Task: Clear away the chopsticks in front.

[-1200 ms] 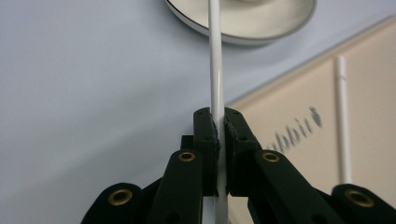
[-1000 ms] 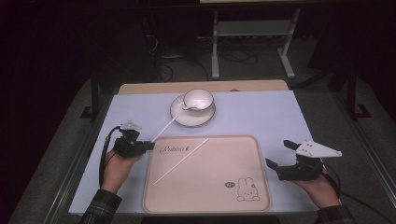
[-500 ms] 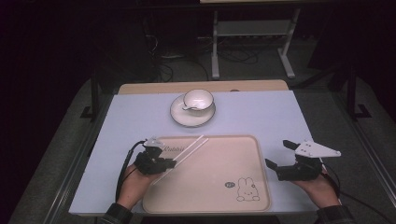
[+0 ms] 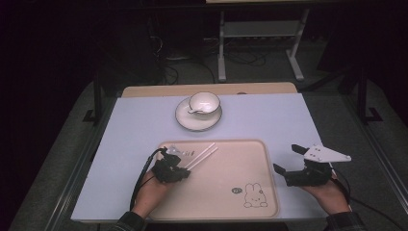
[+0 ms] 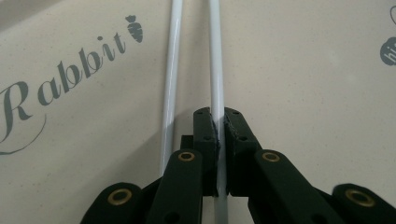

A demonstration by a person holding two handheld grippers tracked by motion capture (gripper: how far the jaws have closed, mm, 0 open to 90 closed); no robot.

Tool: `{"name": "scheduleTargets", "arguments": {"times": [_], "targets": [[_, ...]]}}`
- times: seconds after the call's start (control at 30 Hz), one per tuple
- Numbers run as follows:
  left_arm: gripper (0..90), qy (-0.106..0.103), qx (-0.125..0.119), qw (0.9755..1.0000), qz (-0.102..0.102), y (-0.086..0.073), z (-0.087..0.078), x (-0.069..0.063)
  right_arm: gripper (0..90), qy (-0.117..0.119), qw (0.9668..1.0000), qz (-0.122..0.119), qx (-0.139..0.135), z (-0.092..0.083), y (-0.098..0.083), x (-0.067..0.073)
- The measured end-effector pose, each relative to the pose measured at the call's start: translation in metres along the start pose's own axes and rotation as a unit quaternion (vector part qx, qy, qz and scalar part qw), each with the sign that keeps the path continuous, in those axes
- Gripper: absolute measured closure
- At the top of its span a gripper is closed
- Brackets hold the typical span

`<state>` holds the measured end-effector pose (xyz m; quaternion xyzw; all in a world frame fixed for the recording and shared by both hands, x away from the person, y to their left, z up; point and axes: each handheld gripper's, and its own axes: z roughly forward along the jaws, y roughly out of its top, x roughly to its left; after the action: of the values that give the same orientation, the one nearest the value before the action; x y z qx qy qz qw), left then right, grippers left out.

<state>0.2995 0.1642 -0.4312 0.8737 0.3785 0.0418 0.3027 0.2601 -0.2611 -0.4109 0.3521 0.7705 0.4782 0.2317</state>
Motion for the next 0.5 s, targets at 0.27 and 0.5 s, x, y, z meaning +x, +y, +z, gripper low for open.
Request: {"name": "scheduleTargets", "arguments": {"times": [0.27,0.5], "targets": [[83.4,0.009,-0.006,0.9999,0.003,-0.0017,-0.0004,0.0009,5.9,0.000,1.0000,0.000,0.001,0.0001,-0.0001,0.0001],[83.0,0.009,-0.007,0.9999,0.004,-0.0018,-0.0004,0.0007,5.9,0.000,1.0000,0.000,0.000,0.0001,-0.0001,-0.0001]]}}
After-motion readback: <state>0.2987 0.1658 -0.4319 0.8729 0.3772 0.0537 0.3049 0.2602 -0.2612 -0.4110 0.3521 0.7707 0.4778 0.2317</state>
